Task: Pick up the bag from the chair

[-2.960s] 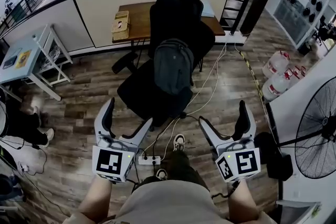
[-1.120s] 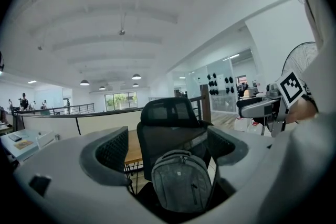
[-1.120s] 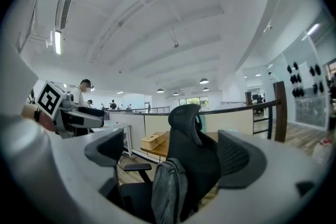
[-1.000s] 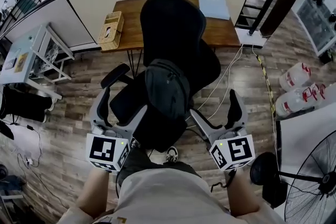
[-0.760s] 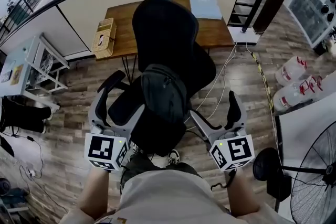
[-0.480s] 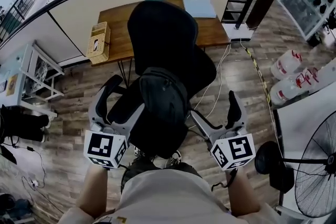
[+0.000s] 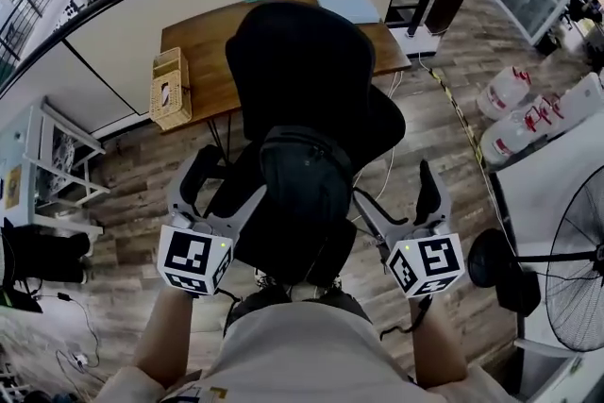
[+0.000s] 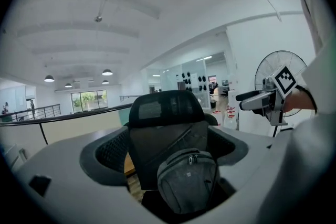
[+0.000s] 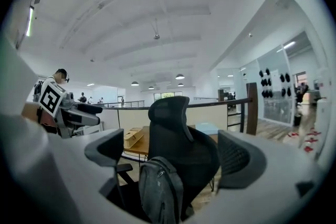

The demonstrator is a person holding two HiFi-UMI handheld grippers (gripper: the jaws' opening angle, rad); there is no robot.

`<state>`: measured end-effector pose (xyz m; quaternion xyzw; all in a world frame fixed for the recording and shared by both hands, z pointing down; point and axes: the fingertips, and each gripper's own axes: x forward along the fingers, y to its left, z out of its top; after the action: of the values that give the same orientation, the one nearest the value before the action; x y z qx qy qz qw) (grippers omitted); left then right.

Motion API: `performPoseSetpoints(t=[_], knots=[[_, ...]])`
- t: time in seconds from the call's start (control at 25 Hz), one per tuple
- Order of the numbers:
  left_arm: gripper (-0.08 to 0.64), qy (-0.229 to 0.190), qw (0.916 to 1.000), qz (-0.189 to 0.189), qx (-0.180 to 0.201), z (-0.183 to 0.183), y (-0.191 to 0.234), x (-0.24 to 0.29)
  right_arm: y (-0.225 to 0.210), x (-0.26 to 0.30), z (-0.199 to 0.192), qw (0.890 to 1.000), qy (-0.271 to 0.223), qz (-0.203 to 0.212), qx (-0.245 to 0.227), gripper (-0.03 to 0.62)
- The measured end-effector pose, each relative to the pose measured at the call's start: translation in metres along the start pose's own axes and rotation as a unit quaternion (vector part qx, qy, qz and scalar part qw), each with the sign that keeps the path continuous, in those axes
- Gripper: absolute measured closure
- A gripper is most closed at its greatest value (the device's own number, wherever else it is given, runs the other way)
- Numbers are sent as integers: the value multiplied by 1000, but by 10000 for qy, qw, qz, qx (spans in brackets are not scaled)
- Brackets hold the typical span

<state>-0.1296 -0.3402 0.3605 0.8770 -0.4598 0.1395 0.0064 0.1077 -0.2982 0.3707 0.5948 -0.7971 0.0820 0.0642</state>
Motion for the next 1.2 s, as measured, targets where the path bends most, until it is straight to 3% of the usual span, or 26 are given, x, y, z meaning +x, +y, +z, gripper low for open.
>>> performPoseSetpoints(t=[0.48,0.84,1.2], knots=[[110,559,9973,-482,65,-60,34,49,12,51,-46,9981,474,-49,380,41],[110,1086,9911,-705,-294,-124,51,109,0,105,-112,9928,1060,-97,559,43],[110,1588,9819,-1010,-191,-199,38,151,-5,133,-190,9842,1635,-139,664,44]])
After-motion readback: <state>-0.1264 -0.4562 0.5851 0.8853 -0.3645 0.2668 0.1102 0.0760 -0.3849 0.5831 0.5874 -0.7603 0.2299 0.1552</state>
